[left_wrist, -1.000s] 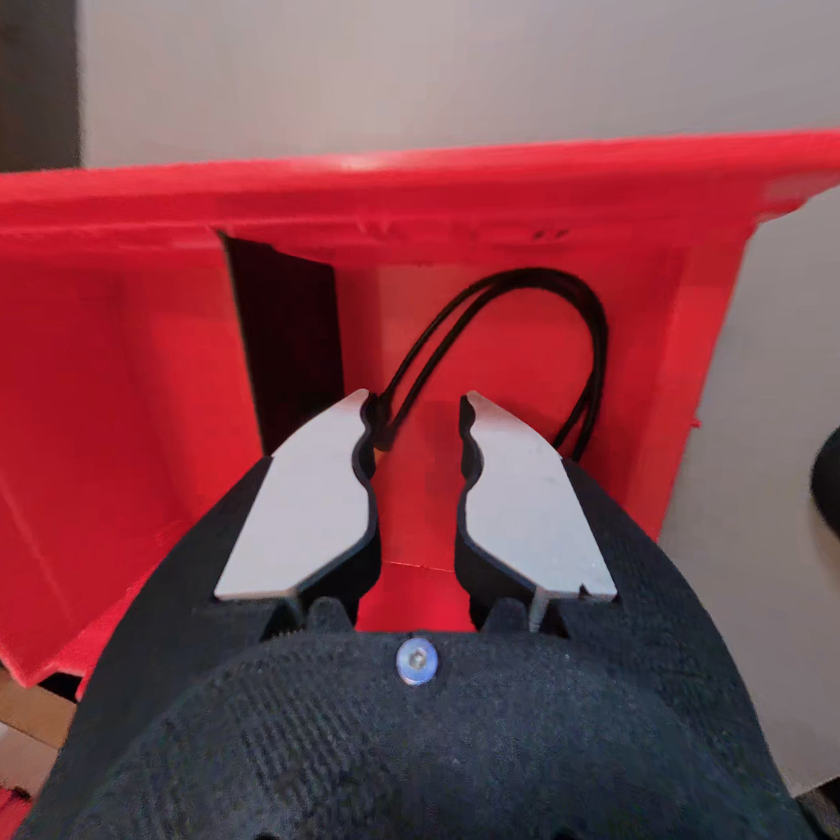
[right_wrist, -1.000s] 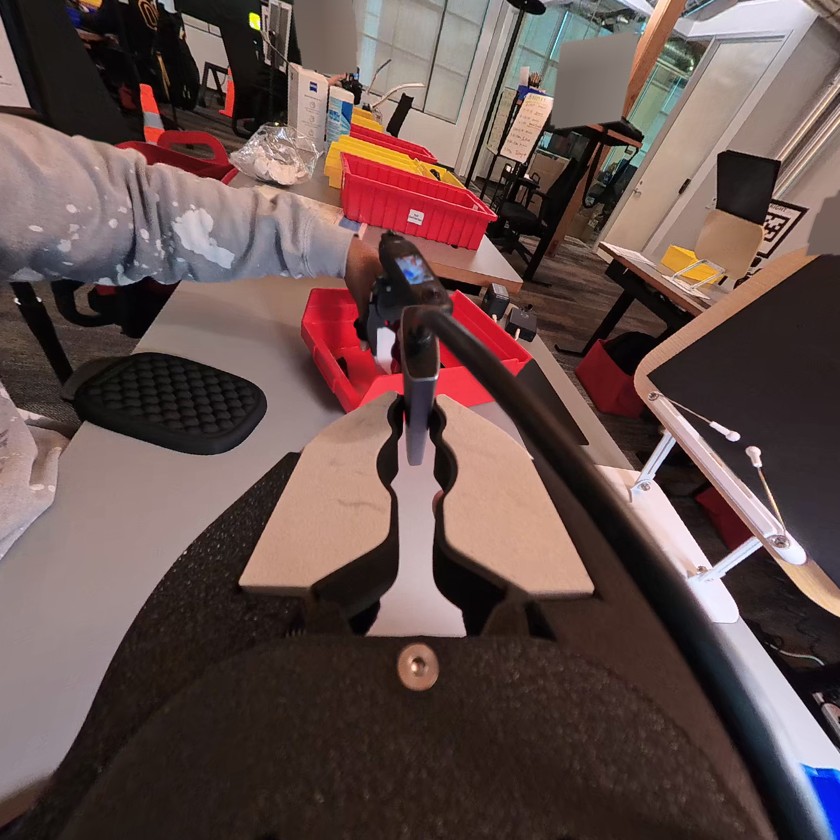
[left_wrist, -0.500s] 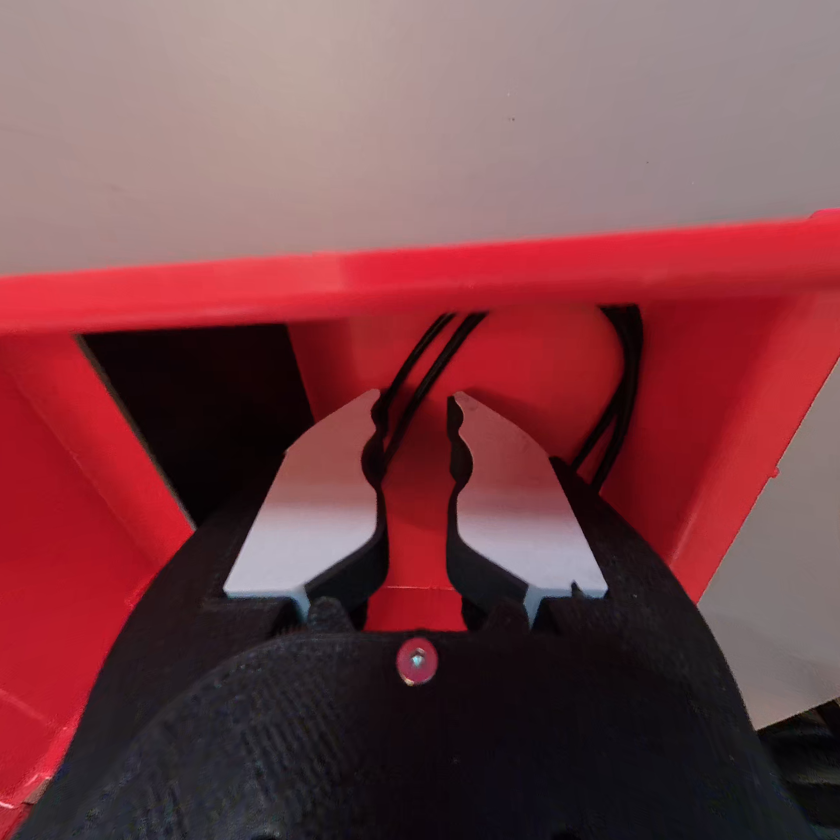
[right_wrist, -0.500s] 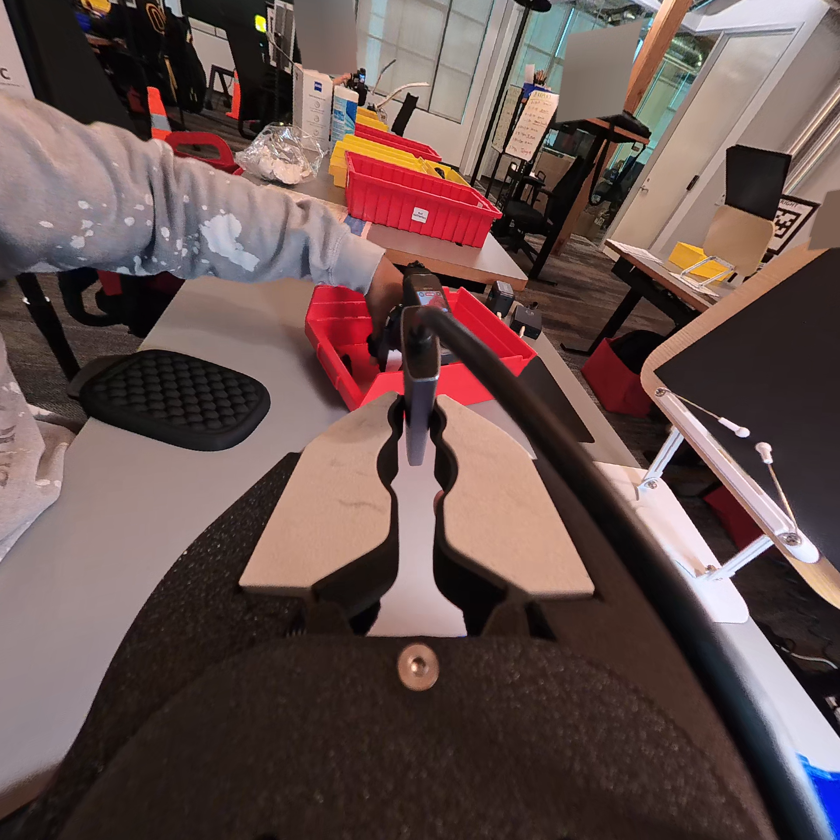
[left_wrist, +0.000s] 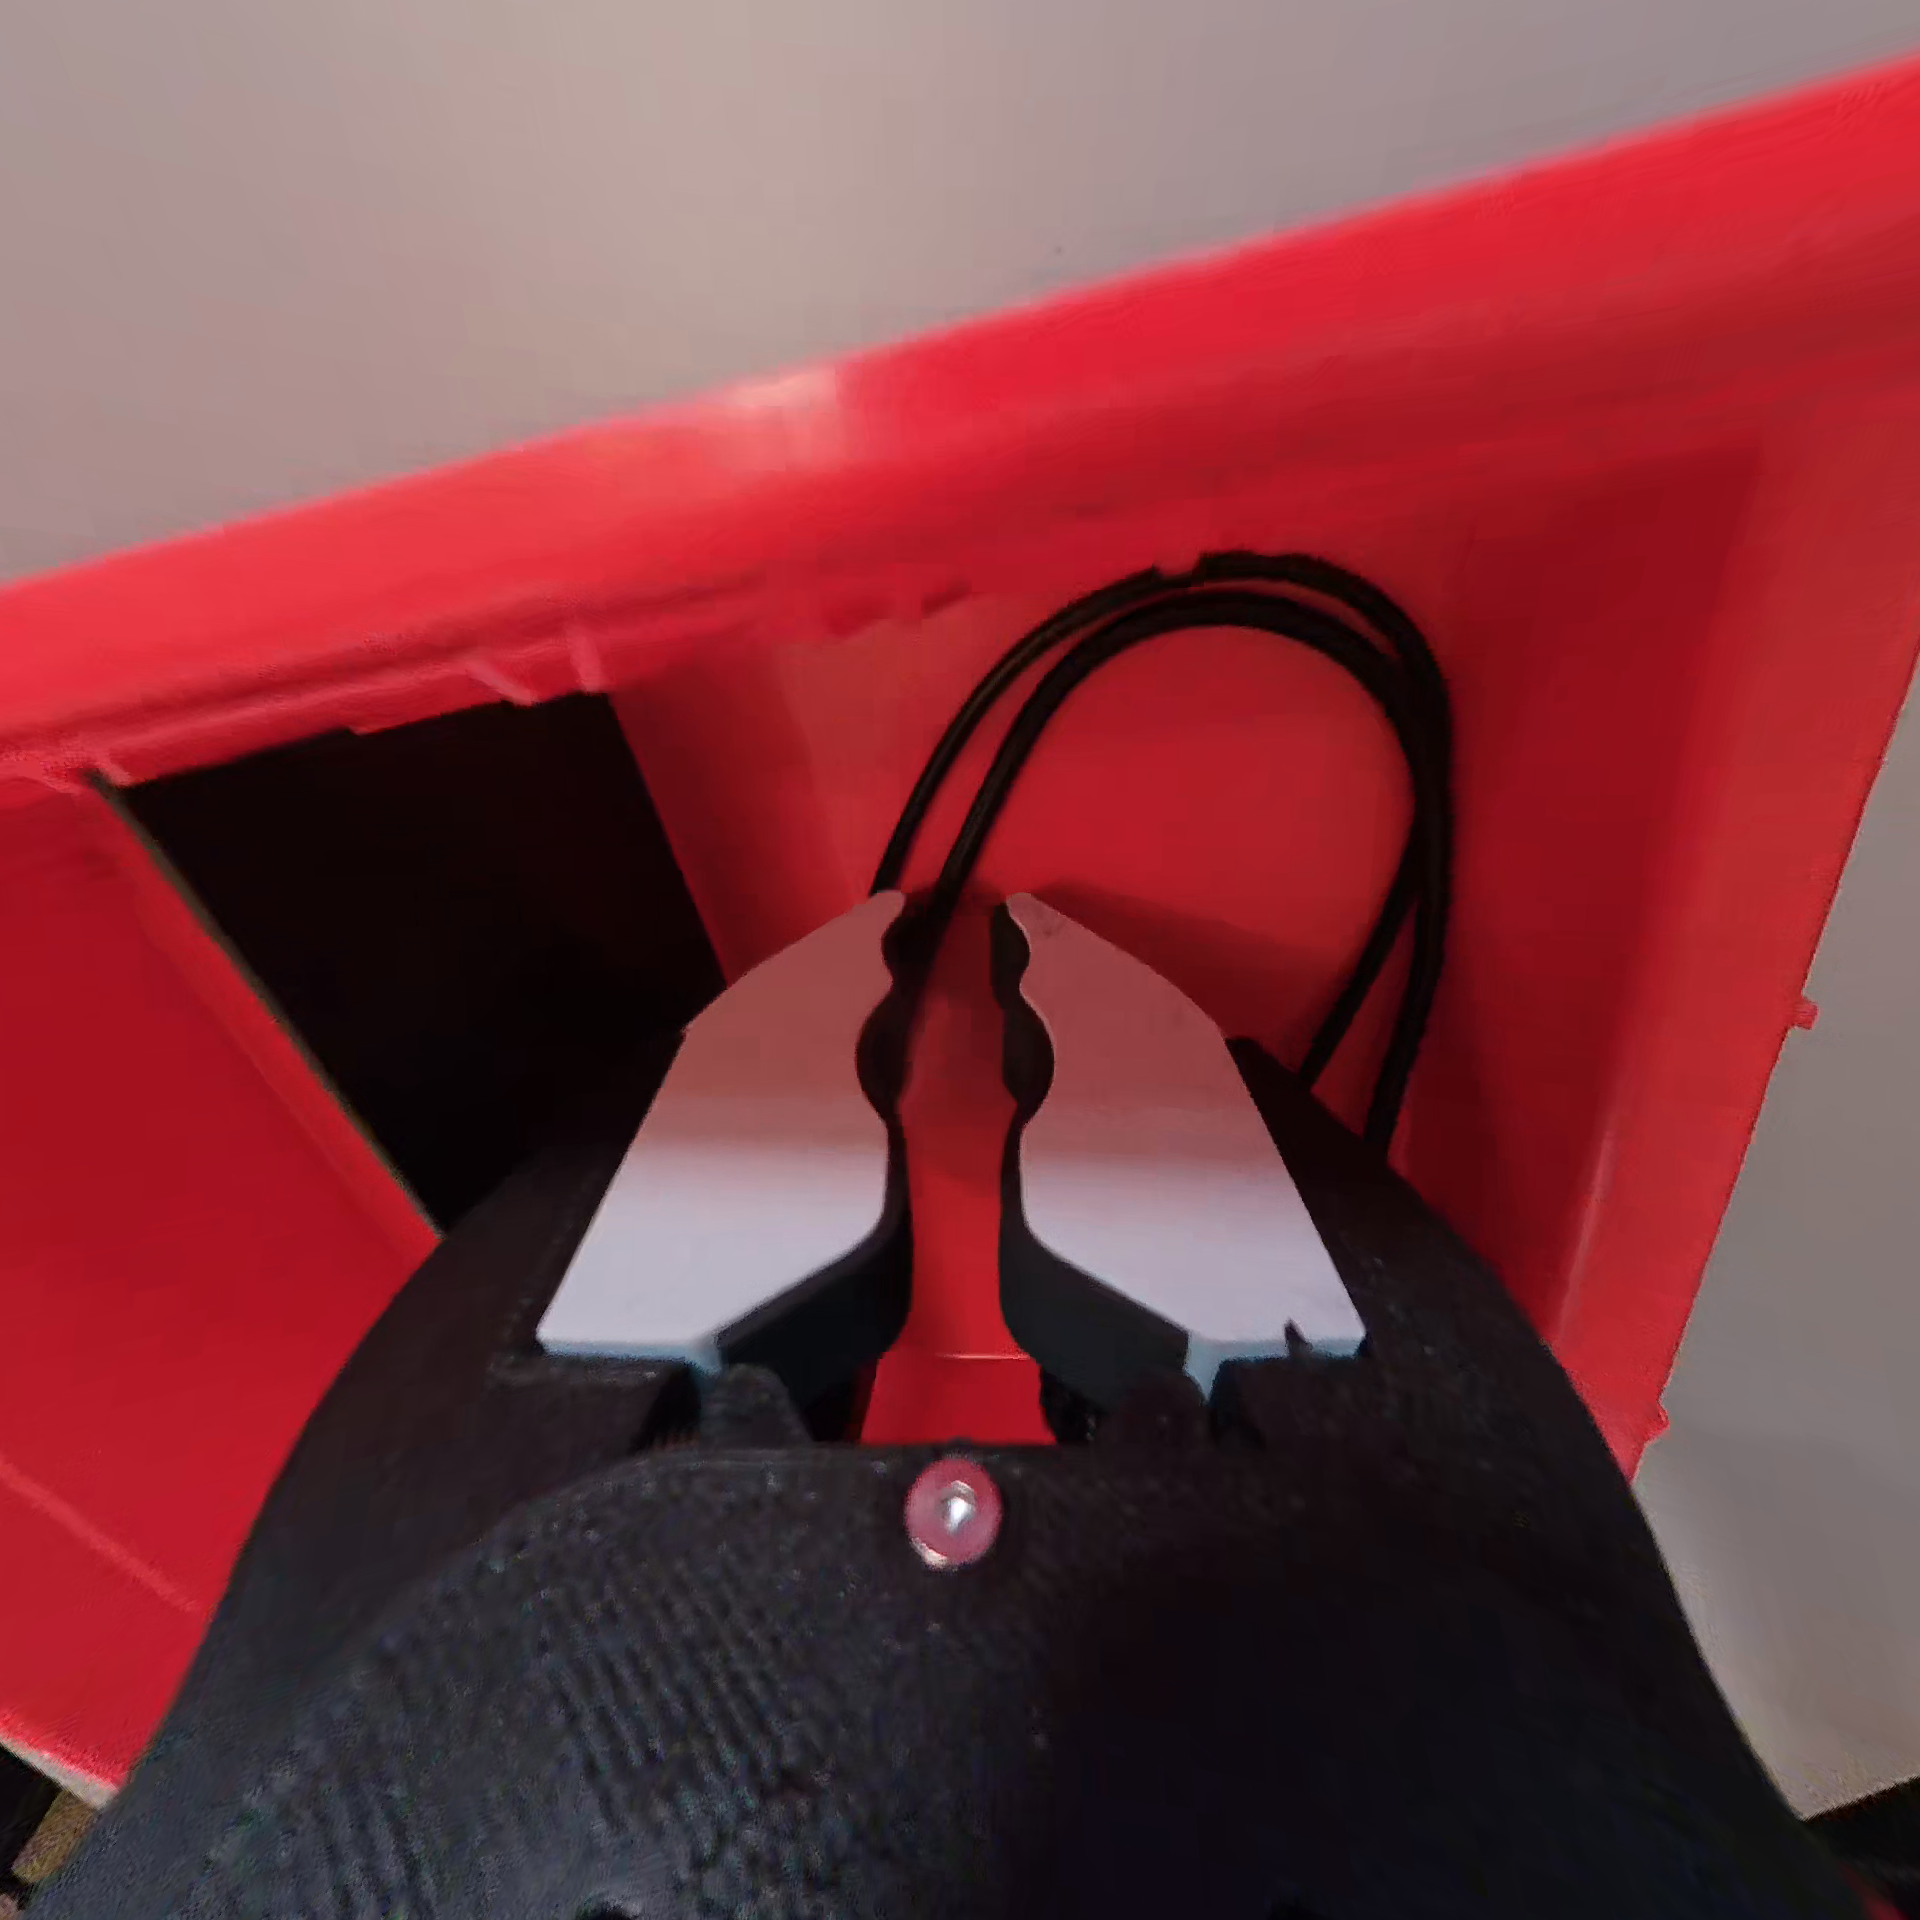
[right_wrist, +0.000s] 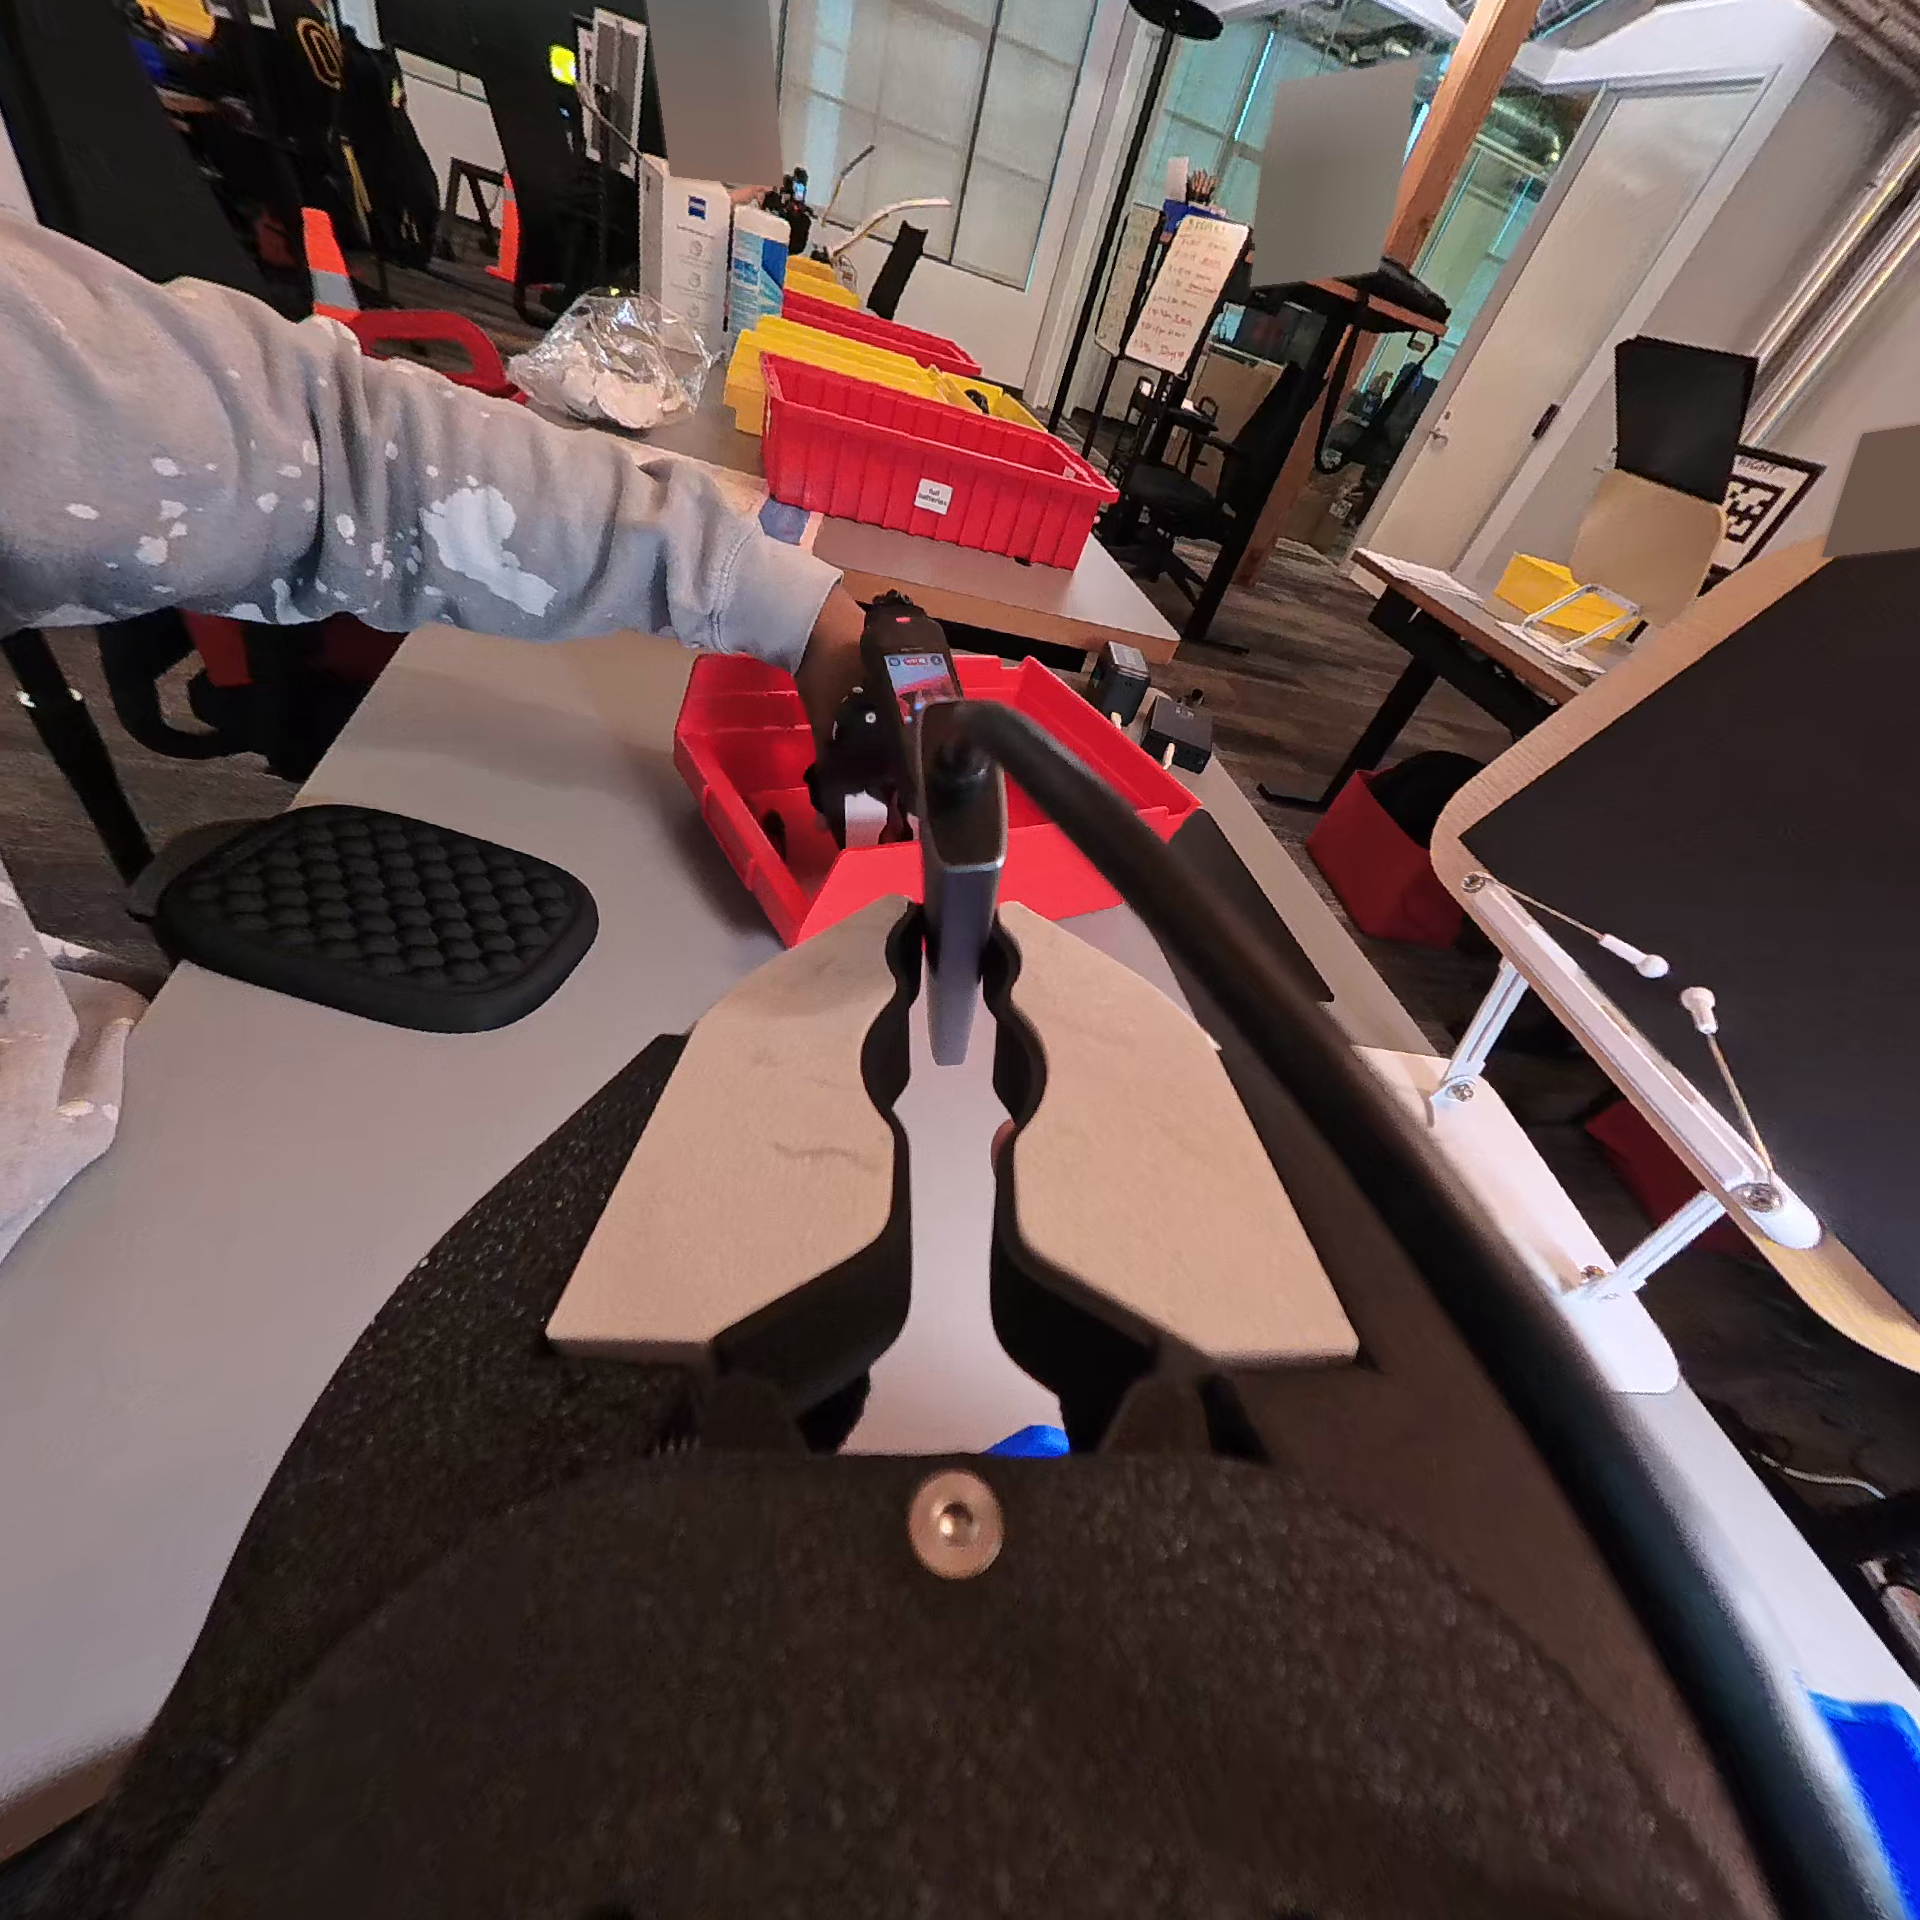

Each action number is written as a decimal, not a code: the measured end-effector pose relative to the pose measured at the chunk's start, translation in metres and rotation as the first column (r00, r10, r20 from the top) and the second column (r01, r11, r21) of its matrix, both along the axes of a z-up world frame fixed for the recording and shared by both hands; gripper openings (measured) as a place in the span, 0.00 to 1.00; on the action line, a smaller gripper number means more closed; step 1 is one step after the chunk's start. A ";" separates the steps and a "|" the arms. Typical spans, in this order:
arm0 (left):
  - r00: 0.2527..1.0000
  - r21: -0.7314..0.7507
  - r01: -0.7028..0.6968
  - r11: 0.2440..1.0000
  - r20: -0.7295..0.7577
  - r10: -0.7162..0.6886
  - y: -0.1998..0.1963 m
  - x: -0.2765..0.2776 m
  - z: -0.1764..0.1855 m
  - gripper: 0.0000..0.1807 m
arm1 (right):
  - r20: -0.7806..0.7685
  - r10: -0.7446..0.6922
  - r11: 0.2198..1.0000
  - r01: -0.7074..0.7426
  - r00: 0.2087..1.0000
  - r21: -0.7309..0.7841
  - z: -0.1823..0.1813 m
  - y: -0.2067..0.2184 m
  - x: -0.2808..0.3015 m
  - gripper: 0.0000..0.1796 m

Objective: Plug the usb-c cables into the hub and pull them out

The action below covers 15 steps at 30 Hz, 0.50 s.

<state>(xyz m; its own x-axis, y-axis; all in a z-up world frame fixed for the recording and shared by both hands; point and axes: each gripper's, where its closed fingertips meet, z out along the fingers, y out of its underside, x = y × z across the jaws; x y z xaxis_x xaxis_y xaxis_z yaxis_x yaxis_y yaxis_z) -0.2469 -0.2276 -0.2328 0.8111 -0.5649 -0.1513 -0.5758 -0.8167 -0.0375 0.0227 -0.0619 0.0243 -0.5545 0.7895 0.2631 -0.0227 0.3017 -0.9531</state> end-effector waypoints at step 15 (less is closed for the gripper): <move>0.986 -0.138 -0.095 0.986 0.122 0.113 -0.003 0.005 -0.003 0.03 | 0.029 0.015 1.000 -0.016 0.999 0.018 -0.009 -0.005 -0.003 0.06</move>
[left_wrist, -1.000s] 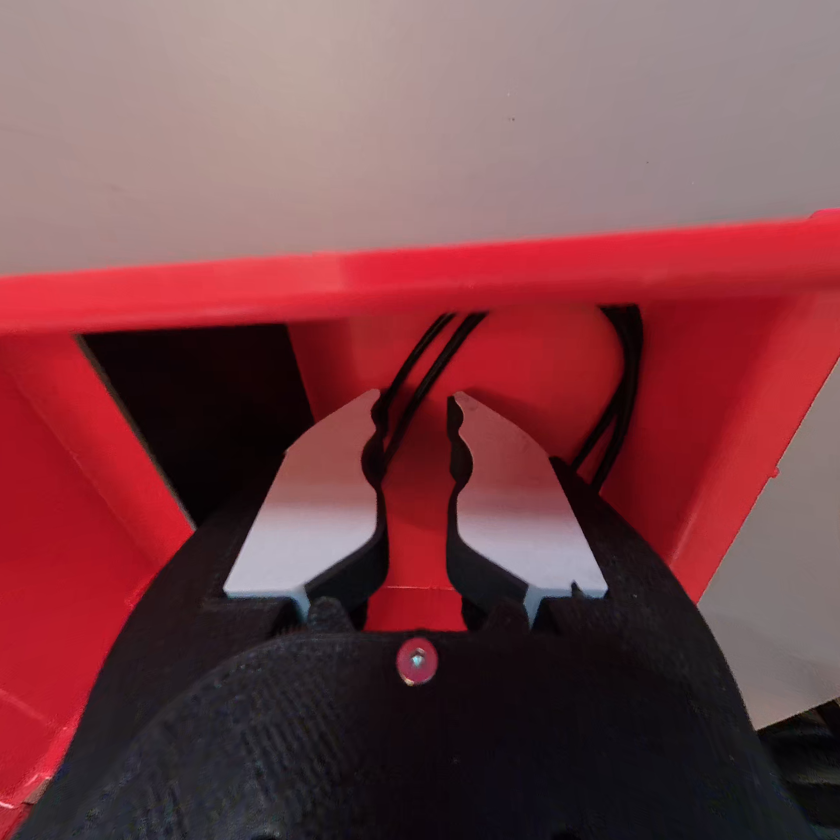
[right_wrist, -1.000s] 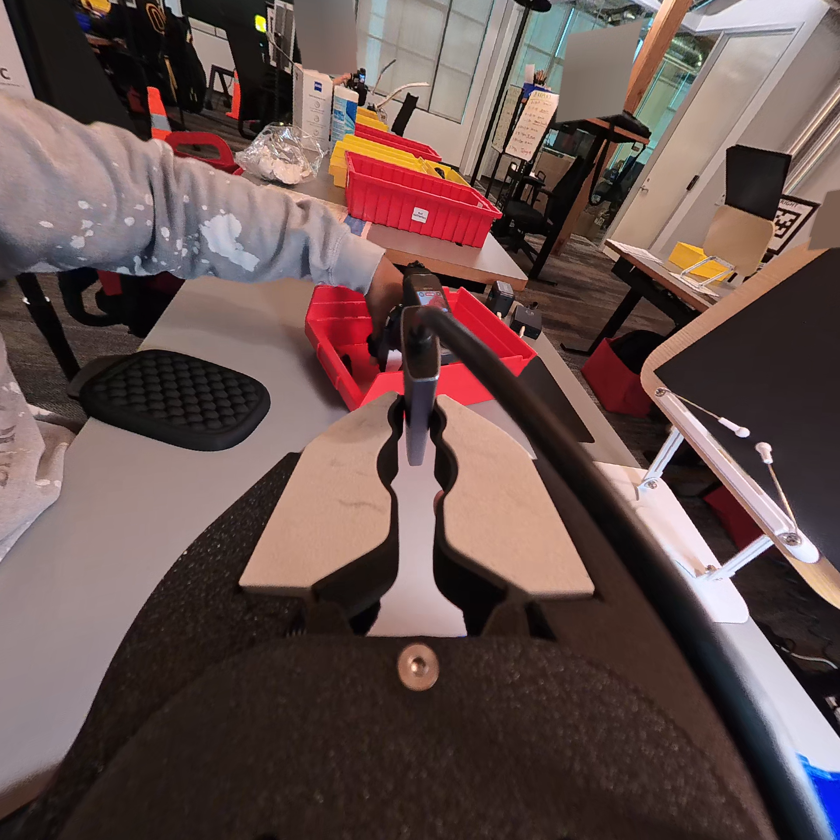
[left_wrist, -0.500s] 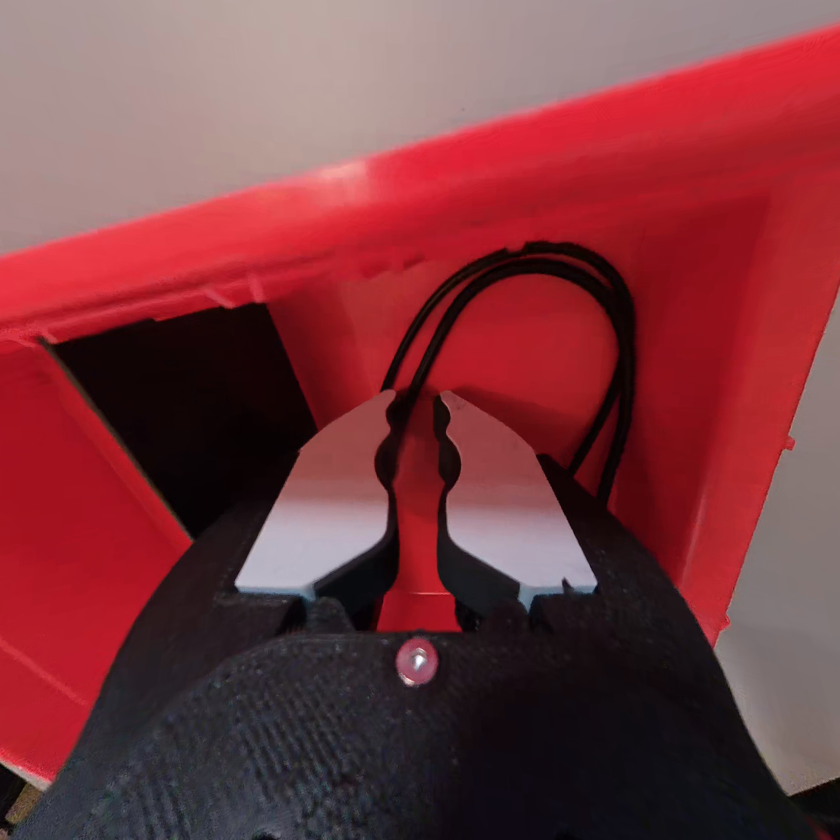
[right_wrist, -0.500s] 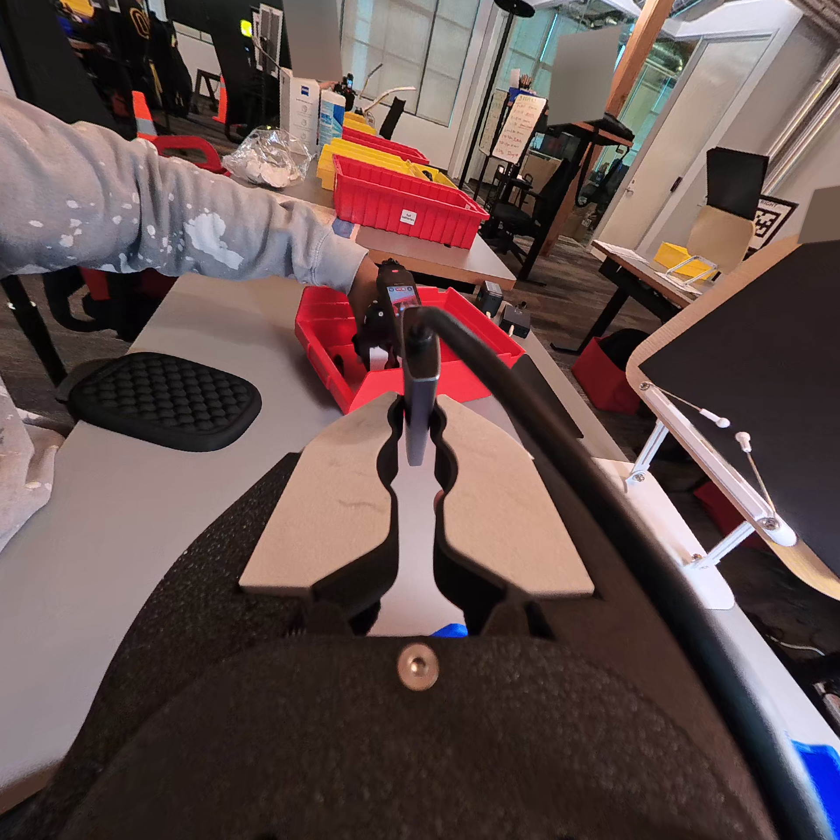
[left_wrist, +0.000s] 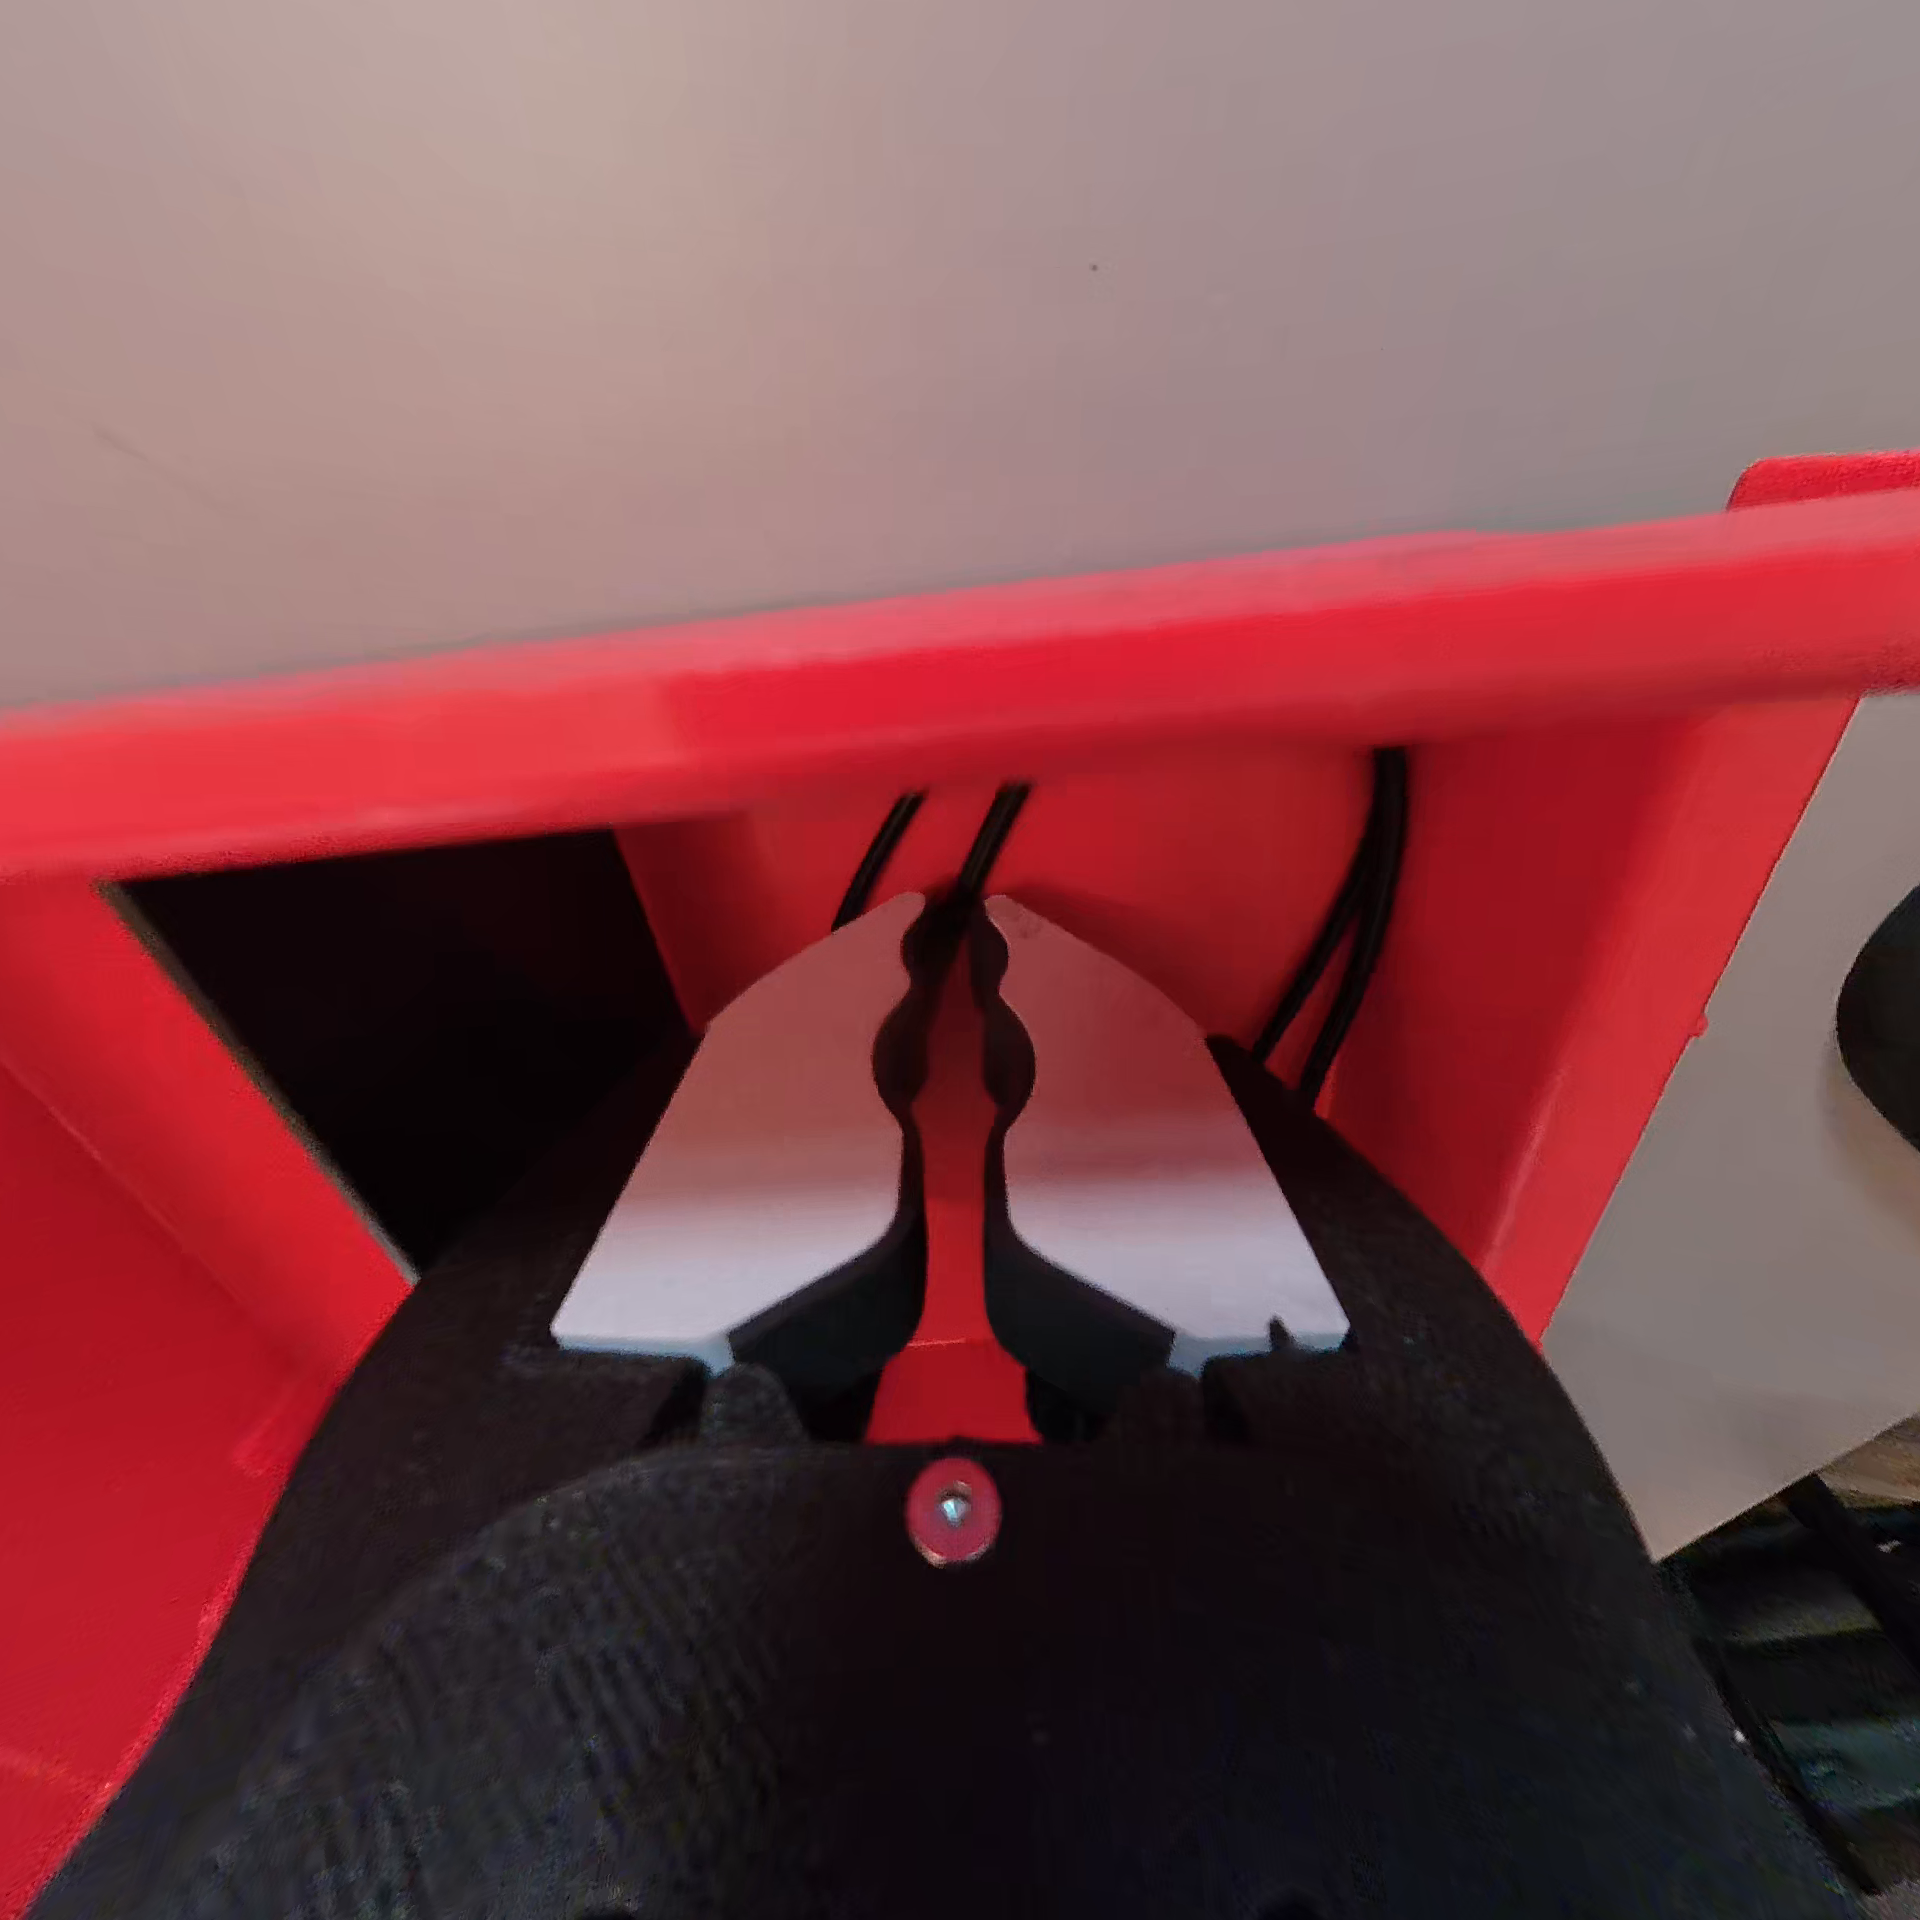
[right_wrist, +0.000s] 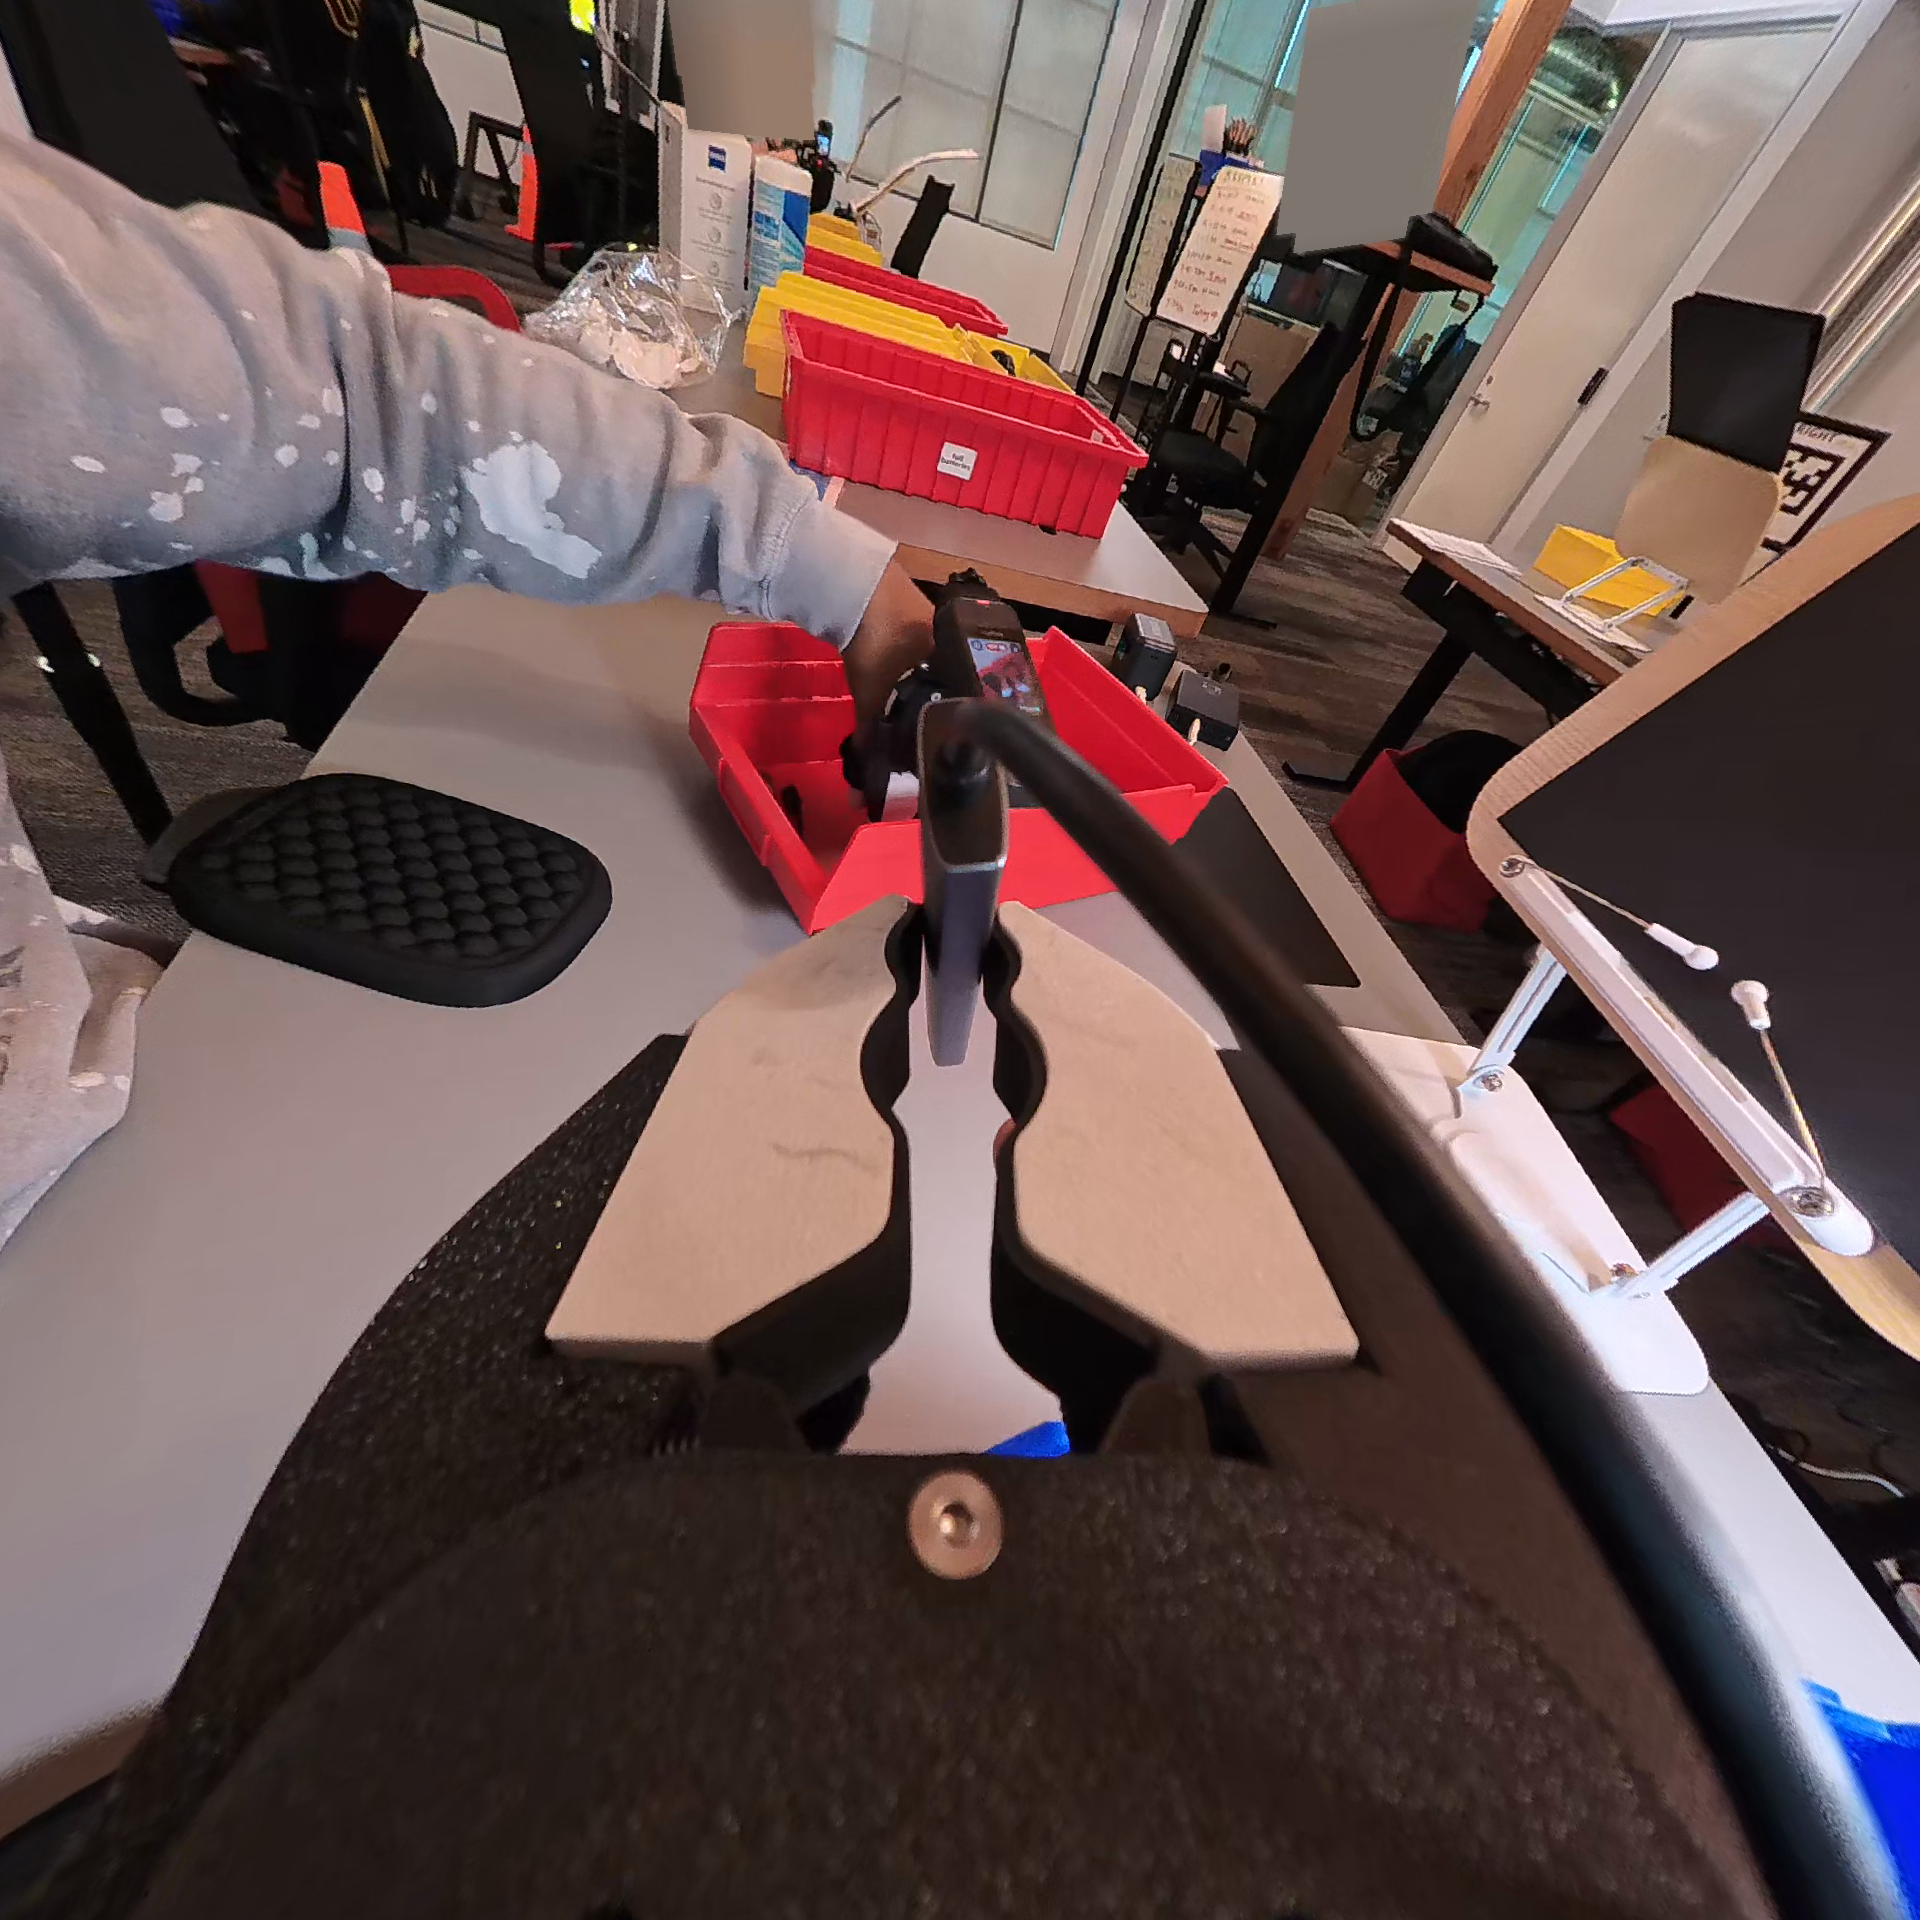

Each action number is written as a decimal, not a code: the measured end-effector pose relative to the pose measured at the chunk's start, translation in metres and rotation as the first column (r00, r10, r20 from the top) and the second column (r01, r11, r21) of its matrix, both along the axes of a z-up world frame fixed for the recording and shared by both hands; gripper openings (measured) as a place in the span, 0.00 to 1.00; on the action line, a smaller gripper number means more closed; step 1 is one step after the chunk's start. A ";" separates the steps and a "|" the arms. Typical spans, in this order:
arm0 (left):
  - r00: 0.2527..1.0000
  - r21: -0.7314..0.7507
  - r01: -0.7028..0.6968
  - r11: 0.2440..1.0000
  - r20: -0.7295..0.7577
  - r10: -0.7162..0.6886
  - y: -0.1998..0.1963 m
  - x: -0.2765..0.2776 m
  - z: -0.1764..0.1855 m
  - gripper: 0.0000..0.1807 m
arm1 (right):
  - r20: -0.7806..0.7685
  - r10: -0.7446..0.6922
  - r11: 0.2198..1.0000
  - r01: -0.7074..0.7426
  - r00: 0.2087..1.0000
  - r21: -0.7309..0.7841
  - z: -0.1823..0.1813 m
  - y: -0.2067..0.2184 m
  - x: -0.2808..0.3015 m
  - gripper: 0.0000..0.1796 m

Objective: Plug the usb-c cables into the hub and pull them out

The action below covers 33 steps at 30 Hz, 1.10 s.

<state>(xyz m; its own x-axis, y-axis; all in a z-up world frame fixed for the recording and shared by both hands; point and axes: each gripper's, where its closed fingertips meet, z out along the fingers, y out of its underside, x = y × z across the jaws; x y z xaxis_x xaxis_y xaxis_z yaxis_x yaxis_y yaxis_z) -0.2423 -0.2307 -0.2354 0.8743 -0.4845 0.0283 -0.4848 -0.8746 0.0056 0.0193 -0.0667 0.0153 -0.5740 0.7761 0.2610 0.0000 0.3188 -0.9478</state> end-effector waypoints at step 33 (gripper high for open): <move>0.705 0.214 -0.487 0.846 0.669 0.236 0.046 0.210 0.050 0.06 | -0.163 -0.087 0.996 0.081 0.983 -0.046 0.044 0.024 0.029 0.06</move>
<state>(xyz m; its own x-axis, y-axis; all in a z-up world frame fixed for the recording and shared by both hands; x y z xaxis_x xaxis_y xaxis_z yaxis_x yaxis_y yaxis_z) -0.0324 -0.1844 -0.1851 0.8376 -0.2170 0.5014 0.0818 -0.8575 -0.5079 0.0482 -0.0430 0.0598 -0.4580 0.8312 0.3153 -0.1317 0.2873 -0.9487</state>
